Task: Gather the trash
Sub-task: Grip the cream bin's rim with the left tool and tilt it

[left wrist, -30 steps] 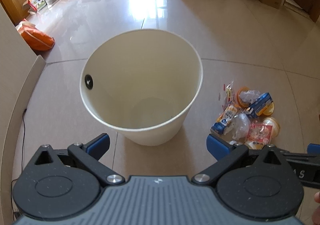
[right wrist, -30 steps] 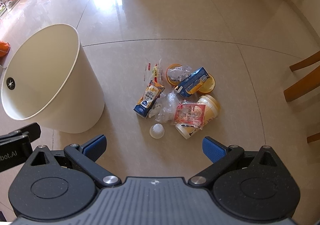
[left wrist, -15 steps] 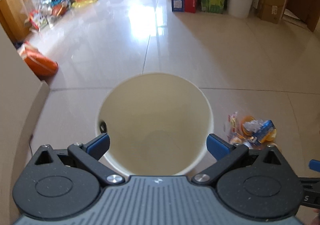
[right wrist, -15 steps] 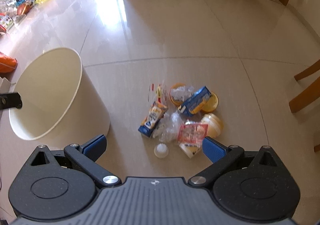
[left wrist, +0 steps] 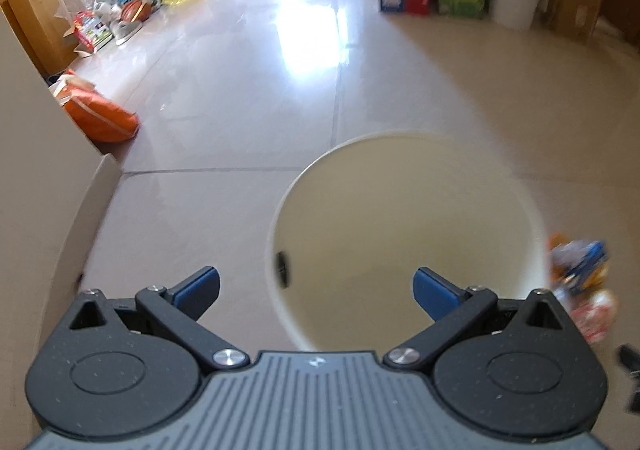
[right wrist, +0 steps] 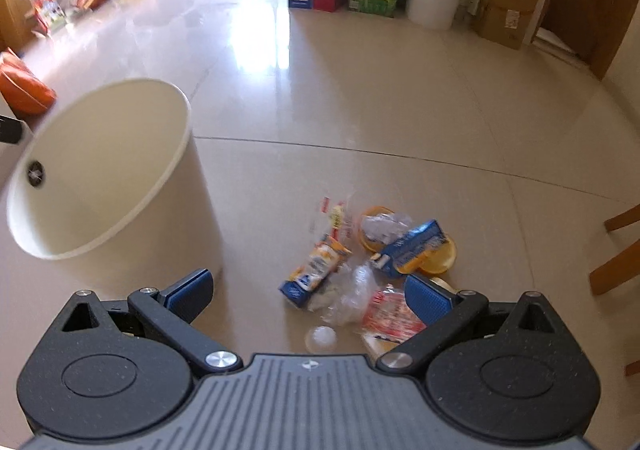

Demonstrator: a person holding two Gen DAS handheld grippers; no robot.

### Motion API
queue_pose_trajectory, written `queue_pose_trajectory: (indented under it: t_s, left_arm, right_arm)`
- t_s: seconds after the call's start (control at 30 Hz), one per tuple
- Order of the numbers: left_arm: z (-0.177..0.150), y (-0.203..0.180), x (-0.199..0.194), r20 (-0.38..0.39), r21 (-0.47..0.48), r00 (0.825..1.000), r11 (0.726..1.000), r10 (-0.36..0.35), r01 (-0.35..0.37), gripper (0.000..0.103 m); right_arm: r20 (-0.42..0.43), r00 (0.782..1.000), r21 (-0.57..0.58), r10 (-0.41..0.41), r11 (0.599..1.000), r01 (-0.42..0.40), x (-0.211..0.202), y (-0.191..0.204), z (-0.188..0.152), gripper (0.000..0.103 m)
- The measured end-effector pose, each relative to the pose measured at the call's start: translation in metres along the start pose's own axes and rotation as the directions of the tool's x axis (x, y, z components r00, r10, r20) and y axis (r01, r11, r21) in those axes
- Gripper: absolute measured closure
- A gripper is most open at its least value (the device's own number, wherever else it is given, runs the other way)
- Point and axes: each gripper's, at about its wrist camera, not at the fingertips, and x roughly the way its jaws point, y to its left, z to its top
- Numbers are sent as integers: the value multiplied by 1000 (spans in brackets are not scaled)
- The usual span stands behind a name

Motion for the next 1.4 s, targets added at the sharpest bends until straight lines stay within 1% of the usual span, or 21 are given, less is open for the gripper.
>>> queue_pose_trajectory:
  t_s: [0.13, 0.23, 0.3, 0.37, 0.43, 0.57, 0.63, 0.67, 0.7, 0.83, 0.9, 1.03, 1.23, 1.4]
  left_arm:
    - [-6, 9, 26, -18, -1, 999, 999, 32, -32, 1]
    - [-9, 20, 46, -47, -52, 998, 997, 49, -51, 1]
    - [-11, 26, 51, -64, -89, 997, 994, 51, -56, 2]
    - [-12, 33, 57, -77, -121, 995, 990, 58, -67, 11]
    - [-12, 37, 62, -87, -145, 995, 988, 43, -55, 26]
    - [-14, 35, 67, -76, -160, 997, 987, 16, -28, 39]
    - [-14, 33, 70, -72, -151, 997, 988, 8, -19, 60]
    - [-14, 33, 71, -74, -149, 997, 989, 4, -15, 64]
    - [-13, 33, 73, -77, -152, 997, 988, -2, -9, 72]
    - [-10, 36, 79, -66, -176, 997, 984, -46, 33, 87]
    - [-7, 36, 81, -63, -168, 997, 985, -54, 42, 92]
    - [0, 38, 88, -64, -148, 996, 987, -64, 54, 96]
    - [16, 52, 99, -62, -140, 995, 988, -79, 69, 93]
    - [13, 46, 97, -29, -75, 999, 997, -36, 34, 91]
  right_arm:
    - [-32, 999, -9, -26, 1000, 26, 12, -2, -12, 0]
    - [-68, 997, -9, -33, 999, 33, 19, -3, -21, 0]
    - [-91, 995, -10, -30, 1000, 29, 24, -2, -26, 0]
    - [-107, 994, -12, -28, 1000, 27, 28, -1, -30, 0]
    - [-120, 992, -13, -28, 1000, 27, 33, 0, -32, 0]
    - [-145, 989, -12, -26, 1000, 25, 39, 4, -37, 0]
    - [-156, 987, -19, -26, 1000, 24, 41, 8, -40, 0]
    - [-160, 987, -23, -28, 999, 24, 42, 9, -40, 0]
    - [-165, 986, -28, -29, 999, 25, 43, 11, -41, 0]
    - [-181, 983, -33, -32, 999, 27, 47, 14, -44, 0]
    - [-188, 982, -35, -33, 999, 27, 48, 14, -45, 0]
    - [-199, 979, -46, -40, 998, 31, 51, 15, -47, 0]
    - [-219, 975, -48, -43, 998, 33, 57, 13, -51, 0]
    - [-238, 970, -56, -44, 998, 32, 61, 14, -56, 0]
